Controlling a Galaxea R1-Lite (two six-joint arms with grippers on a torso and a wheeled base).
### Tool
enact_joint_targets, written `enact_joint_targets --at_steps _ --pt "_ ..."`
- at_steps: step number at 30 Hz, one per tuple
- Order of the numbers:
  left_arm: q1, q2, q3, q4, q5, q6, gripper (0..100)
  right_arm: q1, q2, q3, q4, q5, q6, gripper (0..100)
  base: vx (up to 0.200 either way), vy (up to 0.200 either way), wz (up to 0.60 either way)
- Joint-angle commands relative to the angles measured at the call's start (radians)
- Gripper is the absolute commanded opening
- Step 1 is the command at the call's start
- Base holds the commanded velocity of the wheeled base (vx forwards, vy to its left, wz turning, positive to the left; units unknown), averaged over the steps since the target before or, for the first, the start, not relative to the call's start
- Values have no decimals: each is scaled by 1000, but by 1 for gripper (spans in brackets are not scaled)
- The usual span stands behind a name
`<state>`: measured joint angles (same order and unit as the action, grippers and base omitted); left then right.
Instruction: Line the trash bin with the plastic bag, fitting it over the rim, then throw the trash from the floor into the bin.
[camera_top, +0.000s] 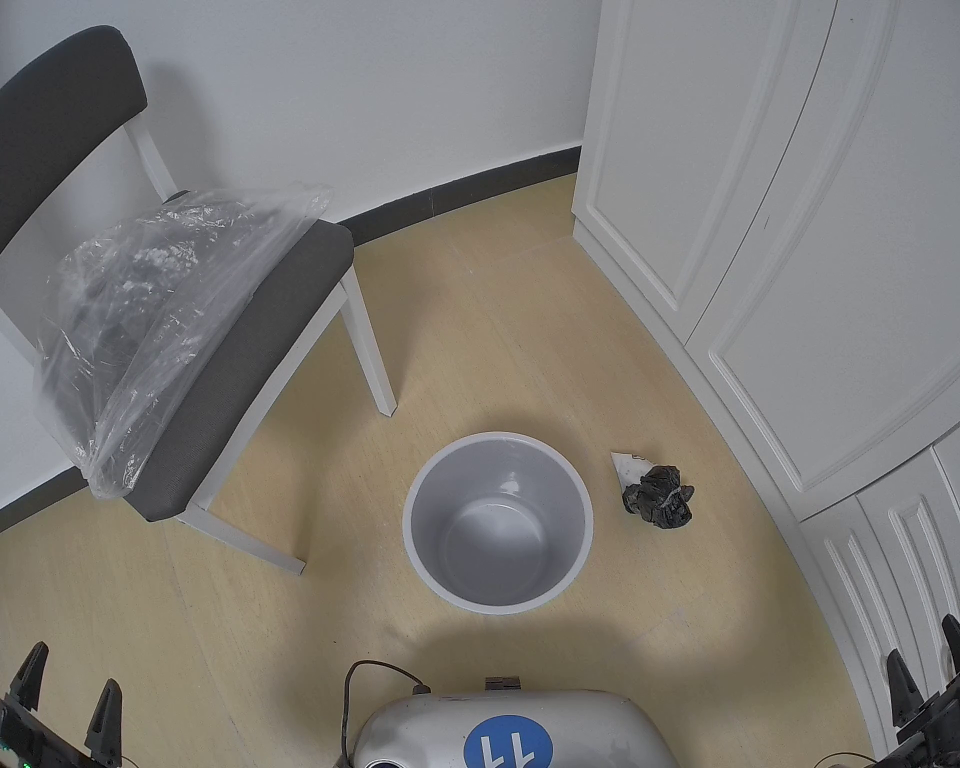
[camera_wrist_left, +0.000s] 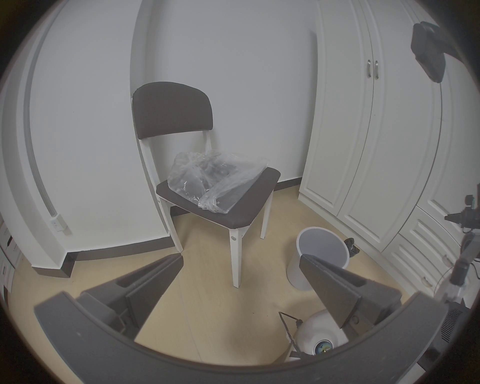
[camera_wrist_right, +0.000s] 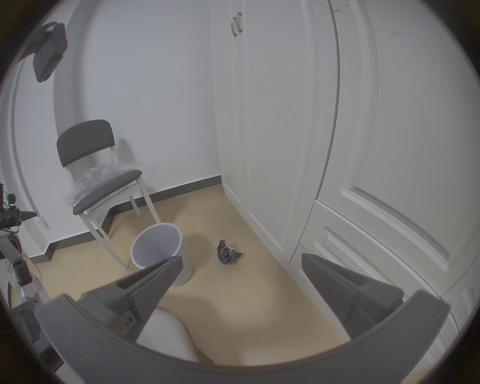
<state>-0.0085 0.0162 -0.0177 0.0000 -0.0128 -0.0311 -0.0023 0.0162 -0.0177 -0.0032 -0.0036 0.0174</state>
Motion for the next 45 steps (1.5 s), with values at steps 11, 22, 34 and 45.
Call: enact_joint_targets --at_steps 11,22,34,45 --pt "-1 -13 -119 -49 -133 -86 100 4 -9 -76 -70 28 93 100 0 0 0" --pt "1 304 -364 9 -113 57 100 -2 512 -383 -230 77 49 100 0 0 0" --pt "22 785 -435 -121 60 376 100 157 924 -436 -595 -193 32 100 0 0 0" --pt "13 1005 -452 -291 218 623 100 186 907 -366 -597 -210 32 100 0 0 0"
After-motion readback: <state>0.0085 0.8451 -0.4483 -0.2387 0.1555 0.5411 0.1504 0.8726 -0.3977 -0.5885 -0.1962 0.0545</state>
